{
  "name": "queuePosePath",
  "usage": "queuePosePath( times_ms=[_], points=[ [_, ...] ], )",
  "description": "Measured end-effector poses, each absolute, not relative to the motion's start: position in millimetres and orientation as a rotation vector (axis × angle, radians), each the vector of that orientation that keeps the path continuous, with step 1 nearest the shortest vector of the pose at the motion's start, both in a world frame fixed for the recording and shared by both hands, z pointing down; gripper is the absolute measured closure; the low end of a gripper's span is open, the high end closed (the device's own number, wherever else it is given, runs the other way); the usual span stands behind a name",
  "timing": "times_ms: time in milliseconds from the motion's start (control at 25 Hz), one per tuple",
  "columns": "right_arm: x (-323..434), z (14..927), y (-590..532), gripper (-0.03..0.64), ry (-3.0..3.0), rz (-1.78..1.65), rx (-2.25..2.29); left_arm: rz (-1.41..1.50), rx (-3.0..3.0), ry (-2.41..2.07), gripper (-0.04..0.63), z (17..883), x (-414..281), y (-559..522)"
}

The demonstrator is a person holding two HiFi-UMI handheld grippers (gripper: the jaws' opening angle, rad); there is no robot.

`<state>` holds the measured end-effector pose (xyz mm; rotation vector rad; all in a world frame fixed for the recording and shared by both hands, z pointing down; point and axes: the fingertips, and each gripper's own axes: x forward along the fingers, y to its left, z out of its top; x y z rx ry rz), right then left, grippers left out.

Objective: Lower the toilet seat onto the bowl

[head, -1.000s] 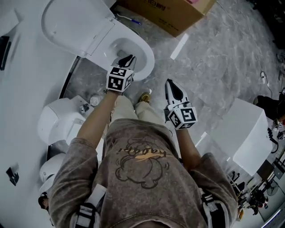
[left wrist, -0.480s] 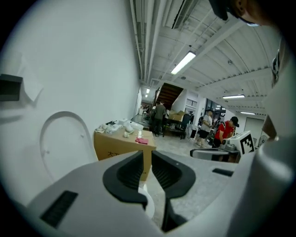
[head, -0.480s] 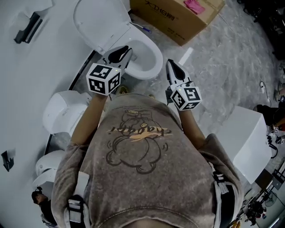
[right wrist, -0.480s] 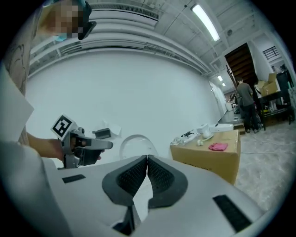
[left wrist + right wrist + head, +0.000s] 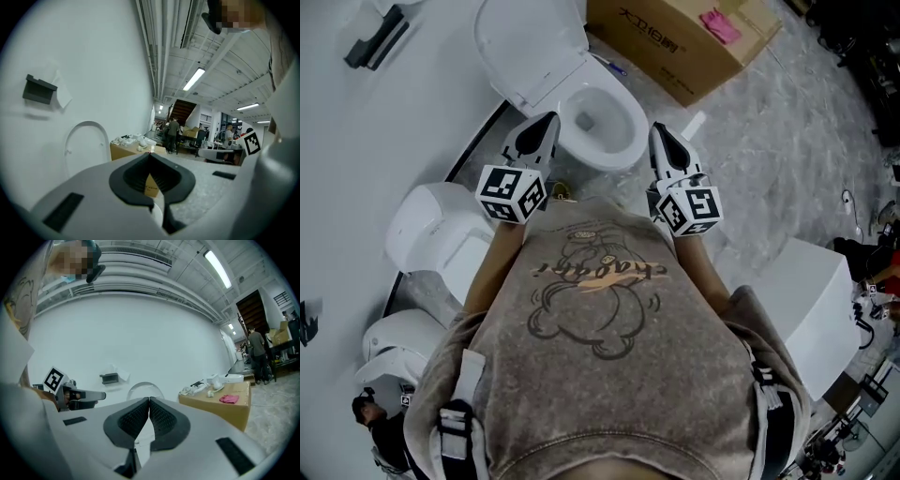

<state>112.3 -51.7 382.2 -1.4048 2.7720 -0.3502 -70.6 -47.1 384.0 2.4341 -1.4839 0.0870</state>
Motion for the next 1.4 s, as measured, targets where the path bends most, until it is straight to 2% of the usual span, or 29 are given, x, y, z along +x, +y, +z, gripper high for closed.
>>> queuePosePath(
  times_ms=[1400],
  points=[
    [113,421,-76,0.589,2.789,-0.402,-1.487,0.091,2.342,-1.587,0.586,425,-92,-62]
  ],
)
